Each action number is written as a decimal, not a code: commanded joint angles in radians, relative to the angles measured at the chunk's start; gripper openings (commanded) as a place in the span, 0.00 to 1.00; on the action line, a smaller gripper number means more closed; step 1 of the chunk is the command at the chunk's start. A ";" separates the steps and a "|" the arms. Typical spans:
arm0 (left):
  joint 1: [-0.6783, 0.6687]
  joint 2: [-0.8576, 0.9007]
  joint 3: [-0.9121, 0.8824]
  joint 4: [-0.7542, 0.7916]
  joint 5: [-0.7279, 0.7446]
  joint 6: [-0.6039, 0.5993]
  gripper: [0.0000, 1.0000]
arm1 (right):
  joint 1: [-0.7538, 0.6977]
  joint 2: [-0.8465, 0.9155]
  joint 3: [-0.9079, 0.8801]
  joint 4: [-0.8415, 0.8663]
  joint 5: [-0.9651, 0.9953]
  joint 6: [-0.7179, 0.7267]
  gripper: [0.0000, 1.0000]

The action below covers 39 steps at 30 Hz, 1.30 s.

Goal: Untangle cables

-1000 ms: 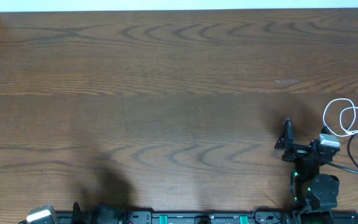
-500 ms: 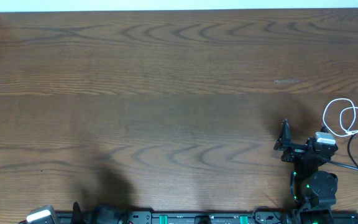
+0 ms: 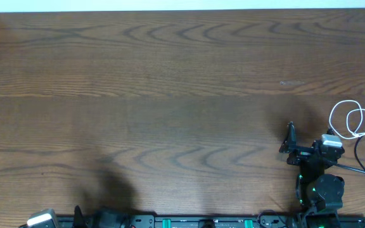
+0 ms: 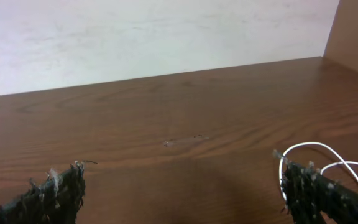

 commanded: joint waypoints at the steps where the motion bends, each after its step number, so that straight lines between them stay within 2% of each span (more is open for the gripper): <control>1: 0.001 -0.002 0.002 -0.069 -0.011 0.002 0.99 | -0.004 0.002 -0.001 -0.007 -0.008 -0.013 0.99; 4: 0.001 -0.002 0.000 0.088 -0.058 0.058 0.99 | -0.004 0.002 -0.001 -0.007 -0.008 -0.013 0.99; 6: 0.006 -0.002 -0.002 0.322 -0.064 0.143 0.99 | -0.004 0.002 -0.001 -0.007 -0.008 -0.013 0.99; 7: 0.014 -0.002 -0.007 0.414 -0.059 0.143 0.99 | -0.004 0.002 -0.001 -0.007 -0.008 -0.013 0.99; 9: 0.079 -0.003 -0.087 0.794 0.085 0.143 0.98 | -0.004 0.002 -0.001 -0.007 -0.008 -0.013 0.99; 10: 0.112 -0.003 -0.144 0.913 0.171 0.146 0.98 | -0.004 0.002 -0.001 -0.007 -0.008 -0.013 0.99; 14: 0.199 -0.003 -0.364 1.203 0.428 0.146 0.98 | -0.004 0.002 -0.001 -0.007 -0.008 -0.013 0.99; 16: 0.224 -0.003 -0.533 1.348 0.543 0.146 0.98 | -0.004 0.002 -0.001 -0.007 -0.008 -0.013 0.99; 19: 0.232 -0.006 -0.692 1.481 0.607 0.146 0.98 | -0.004 0.002 -0.001 -0.007 -0.008 -0.013 0.99; 22: 0.231 -0.037 -0.834 1.592 0.628 0.145 0.98 | -0.004 0.002 -0.001 -0.007 -0.008 -0.013 0.99; 25: 0.233 -0.043 -0.921 1.640 0.627 0.145 0.98 | -0.004 0.002 -0.001 -0.007 -0.008 -0.013 0.99; 39: 0.232 -0.043 -1.048 1.551 0.602 0.154 0.98 | -0.004 0.002 -0.001 -0.007 -0.008 -0.013 0.99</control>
